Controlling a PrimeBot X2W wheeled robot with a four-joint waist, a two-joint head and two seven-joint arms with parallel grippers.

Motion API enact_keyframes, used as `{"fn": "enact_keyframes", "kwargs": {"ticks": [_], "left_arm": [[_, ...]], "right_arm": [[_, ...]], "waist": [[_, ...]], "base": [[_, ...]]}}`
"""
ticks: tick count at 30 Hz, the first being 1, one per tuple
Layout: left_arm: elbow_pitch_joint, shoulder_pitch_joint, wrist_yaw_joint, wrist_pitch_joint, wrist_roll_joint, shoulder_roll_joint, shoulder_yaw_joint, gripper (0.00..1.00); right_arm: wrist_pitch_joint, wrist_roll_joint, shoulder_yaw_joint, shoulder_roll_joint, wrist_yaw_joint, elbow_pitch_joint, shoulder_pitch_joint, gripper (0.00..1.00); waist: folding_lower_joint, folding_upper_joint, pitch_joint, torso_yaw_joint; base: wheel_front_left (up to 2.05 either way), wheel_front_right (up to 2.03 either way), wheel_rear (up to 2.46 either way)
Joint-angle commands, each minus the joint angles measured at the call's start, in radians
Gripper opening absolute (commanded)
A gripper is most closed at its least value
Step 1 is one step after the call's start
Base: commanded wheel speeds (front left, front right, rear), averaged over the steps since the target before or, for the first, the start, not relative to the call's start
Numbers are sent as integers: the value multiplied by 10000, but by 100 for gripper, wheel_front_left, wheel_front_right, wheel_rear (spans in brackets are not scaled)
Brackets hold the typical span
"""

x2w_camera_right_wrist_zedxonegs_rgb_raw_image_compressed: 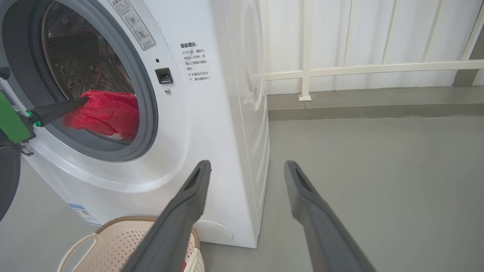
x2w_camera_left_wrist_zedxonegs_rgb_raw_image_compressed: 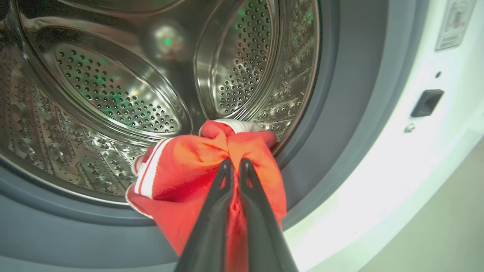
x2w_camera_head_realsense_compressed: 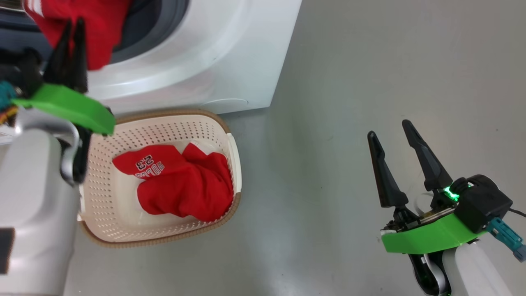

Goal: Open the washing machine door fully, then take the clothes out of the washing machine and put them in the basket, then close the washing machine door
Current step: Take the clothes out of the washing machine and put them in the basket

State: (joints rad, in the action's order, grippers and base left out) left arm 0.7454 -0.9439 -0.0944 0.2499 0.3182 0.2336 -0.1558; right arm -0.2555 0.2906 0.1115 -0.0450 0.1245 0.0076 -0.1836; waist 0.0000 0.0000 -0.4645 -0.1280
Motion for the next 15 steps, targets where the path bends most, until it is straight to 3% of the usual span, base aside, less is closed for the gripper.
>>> {"fn": "enact_keyframes", "kwargs": {"ticks": [1, 15], "left_arm": [[-582, 447, 72, 115, 33, 315, 225, 0], [-3164, 2620, 708, -105, 50, 240, 111, 0]], "right_arm": [[-63, -10, 133, -52, 62, -263, 291, 100], [-63, -89, -4, -52, 62, -317, 461, 100]], "waist": [[0, 0, 166, 123], [0, 0, 613, 406]], "base": [[0, 0, 0], [0, 0, 0]]}}
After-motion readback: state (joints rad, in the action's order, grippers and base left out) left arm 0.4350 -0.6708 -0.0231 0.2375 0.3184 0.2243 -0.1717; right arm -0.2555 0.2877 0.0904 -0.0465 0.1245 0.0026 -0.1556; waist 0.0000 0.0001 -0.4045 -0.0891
